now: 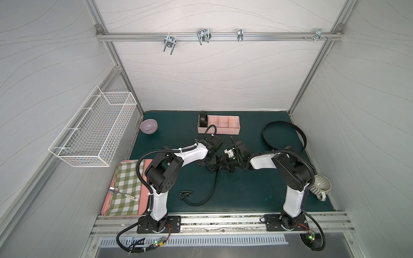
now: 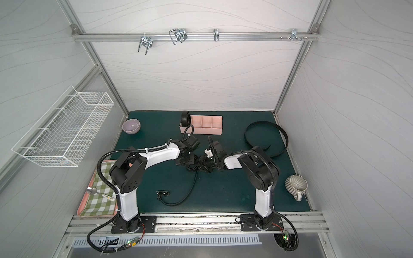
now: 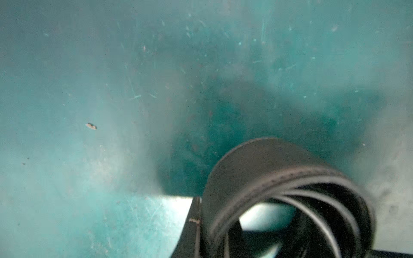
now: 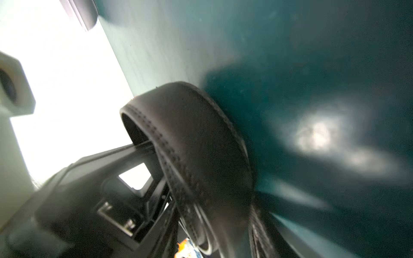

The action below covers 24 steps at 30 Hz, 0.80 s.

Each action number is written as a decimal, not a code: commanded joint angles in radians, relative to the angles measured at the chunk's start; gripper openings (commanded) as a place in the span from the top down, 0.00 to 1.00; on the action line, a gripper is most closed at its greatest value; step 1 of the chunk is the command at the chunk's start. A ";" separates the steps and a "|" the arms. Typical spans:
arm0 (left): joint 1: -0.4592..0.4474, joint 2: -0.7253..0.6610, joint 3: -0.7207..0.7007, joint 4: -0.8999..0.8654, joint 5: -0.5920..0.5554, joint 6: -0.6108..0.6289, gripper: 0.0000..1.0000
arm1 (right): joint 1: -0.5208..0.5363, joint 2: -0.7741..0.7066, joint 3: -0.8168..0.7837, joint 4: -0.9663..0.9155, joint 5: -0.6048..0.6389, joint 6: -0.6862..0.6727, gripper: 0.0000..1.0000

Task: Place the belts into the storage roll
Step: Roll the belt at the center of the board.

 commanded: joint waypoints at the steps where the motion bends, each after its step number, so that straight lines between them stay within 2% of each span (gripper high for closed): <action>1: -0.064 0.140 -0.084 0.110 0.202 -0.054 1.00 | 0.074 0.026 -0.026 0.006 -0.006 0.105 0.49; 8: -0.073 0.125 -0.097 0.101 0.214 -0.035 1.00 | 0.079 0.024 0.011 -0.164 0.019 0.000 0.67; 10: -0.073 0.114 -0.108 0.100 0.229 -0.024 1.00 | 0.071 0.019 0.029 -0.245 0.023 -0.064 0.73; 19: -0.075 -0.032 -0.186 0.125 0.365 0.025 1.00 | 0.039 -0.050 0.181 -0.693 0.127 -0.424 0.83; 20: -0.075 -0.054 -0.193 0.127 0.380 0.026 0.99 | 0.039 -0.056 0.201 -0.736 0.145 -0.461 0.84; 24: -0.075 -0.143 -0.224 0.137 0.402 0.014 0.81 | 0.033 -0.075 0.245 -0.832 0.194 -0.540 0.91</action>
